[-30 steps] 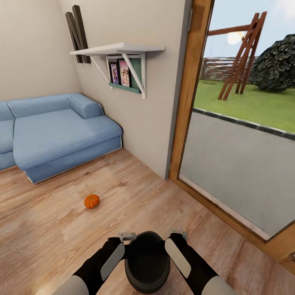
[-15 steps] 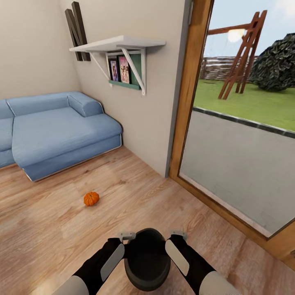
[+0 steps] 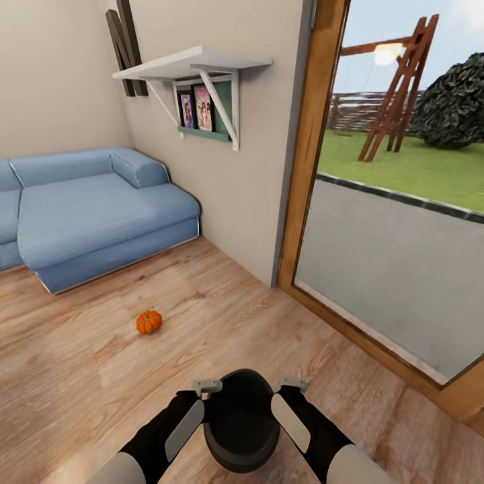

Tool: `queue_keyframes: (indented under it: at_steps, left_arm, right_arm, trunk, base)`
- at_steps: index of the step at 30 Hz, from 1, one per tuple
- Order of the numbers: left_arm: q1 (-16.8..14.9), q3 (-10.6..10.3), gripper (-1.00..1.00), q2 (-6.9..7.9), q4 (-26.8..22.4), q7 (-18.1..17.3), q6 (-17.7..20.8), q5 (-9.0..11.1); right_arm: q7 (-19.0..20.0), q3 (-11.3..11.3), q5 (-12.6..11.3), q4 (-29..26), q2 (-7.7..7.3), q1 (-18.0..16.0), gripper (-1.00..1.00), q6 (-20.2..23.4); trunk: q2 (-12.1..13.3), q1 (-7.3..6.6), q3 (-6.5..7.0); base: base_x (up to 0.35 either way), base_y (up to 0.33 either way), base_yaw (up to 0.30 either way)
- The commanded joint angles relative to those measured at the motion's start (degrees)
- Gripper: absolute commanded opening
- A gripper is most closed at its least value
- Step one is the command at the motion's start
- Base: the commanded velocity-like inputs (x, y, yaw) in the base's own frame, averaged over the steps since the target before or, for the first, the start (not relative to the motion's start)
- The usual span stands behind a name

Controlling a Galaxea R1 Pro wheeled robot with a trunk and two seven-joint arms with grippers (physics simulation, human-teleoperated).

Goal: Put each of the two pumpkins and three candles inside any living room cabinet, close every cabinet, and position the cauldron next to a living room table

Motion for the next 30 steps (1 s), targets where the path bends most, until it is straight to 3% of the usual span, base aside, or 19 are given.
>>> queue_keyframes:
  at_steps: [1, 14, 20, 30]
  left_arm:
    - [-0.05, -0.22, 1.00, 0.03, -0.08, 0.56, -0.19, 0.62]
    - [-0.05, -0.31, 1.00, 0.02, -0.08, 0.49, -0.65, 0.60]
    - [-0.05, -0.30, 1.00, 0.07, -0.08, 0.48, -1.00, 0.60]
    - [-0.05, -0.31, 1.00, 0.08, -0.08, 0.48, -1.61, 0.62]
  right_arm:
    - [-0.47, 0.24, -0.43, -0.08, -0.04, -0.05, 1.00, 0.09]
    - [1.59, 0.30, -0.28, 0.09, -0.04, -0.05, 1.00, -0.93]
    - [2.83, 0.21, 2.66, 2.04, 0.03, -0.15, 1.00, -1.62]
    - [4.06, 0.25, 3.06, 3.77, 0.05, -0.92, 1.00, -3.61]
  trunk:
    - [-0.44, 0.22, -0.24]
    - [-5.65, 3.07, -2.57]
    - [-8.06, 4.39, -3.65]
    - [-12.07, 6.59, -5.44]
  base:
    - [0.000, 0.000, 0.000]
    - [0.000, 0.000, 0.000]
    - [0.000, 0.000, 0.000]
    - [0.000, 0.000, 0.000]
